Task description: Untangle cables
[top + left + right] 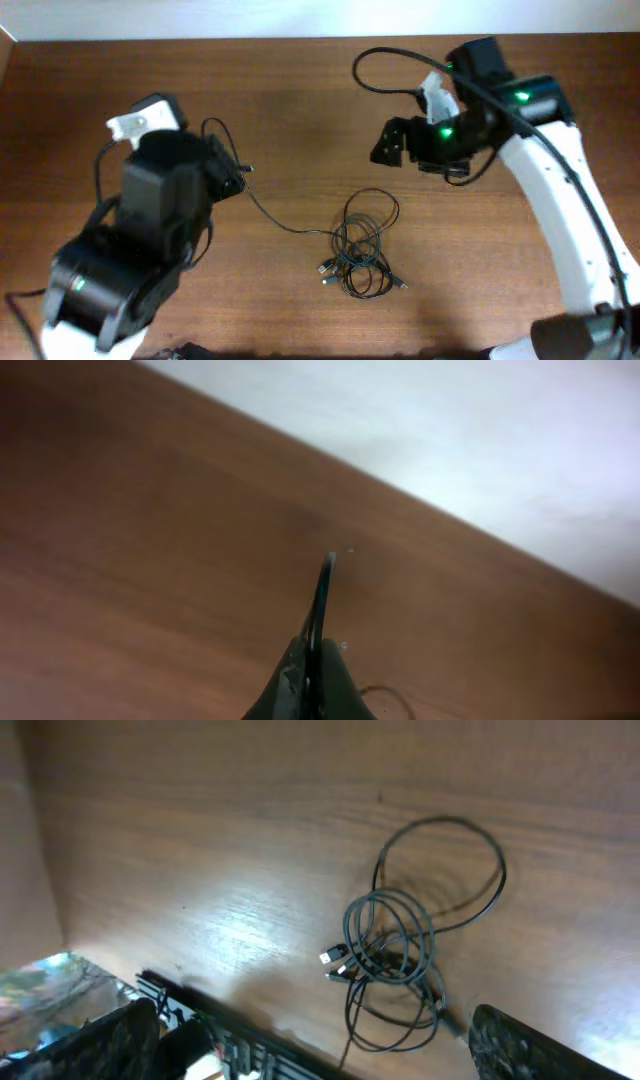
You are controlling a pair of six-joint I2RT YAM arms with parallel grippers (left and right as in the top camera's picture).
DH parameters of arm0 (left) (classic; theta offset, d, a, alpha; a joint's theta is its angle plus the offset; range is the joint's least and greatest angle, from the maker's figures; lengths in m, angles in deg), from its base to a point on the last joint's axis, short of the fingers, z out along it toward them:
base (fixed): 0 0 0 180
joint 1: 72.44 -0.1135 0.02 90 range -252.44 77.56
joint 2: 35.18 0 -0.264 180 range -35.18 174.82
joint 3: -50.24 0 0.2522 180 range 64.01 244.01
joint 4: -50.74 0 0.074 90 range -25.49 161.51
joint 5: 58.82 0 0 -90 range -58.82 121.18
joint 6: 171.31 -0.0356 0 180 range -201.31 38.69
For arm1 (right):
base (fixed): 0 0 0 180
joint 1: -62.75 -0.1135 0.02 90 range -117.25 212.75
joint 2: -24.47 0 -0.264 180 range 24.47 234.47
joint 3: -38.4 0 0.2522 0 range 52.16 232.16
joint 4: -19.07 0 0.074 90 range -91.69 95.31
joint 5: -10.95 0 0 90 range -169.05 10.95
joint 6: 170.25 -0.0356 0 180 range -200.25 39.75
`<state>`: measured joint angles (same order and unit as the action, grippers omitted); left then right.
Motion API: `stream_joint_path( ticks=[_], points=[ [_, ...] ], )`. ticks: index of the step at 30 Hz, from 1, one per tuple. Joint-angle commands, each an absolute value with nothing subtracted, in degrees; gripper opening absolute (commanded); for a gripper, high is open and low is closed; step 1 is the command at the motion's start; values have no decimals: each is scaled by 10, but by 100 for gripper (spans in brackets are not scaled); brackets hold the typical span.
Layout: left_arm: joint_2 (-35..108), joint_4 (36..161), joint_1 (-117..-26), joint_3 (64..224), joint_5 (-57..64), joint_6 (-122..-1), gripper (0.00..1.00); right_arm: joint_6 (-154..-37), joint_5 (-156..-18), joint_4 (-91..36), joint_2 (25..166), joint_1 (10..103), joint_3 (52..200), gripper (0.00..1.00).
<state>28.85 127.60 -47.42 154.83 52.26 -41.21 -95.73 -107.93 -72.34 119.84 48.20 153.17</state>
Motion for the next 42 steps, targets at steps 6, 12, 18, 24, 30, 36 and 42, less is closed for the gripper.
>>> stream_joint_path(
  ticks=[6,12,18,24,30,36,42],
  points=[
    [338,1278,-507,1551,493,-421,0,-714,-1101,-764,1162,378,1531,98],
    [338,1321,-634,1551,369,-426,0,-709,-1019,-753,1172,311,1505,99],
    [338,1330,-640,1551,337,-438,0,-749,-1121,-563,1172,311,1296,97],
    [339,1332,-640,1551,339,-438,0,-749,-1123,-559,1172,304,1273,60],
    [344,1341,-640,1551,352,-438,1,-756,-1123,-601,1173,295,1273,18],
    [352,1359,-640,1550,355,-438,3,-832,-1124,-596,1165,291,1314,4],
    [377,1399,-640,1550,354,-438,89,-936,-1117,-665,1158,291,1648,4]
  ],
)
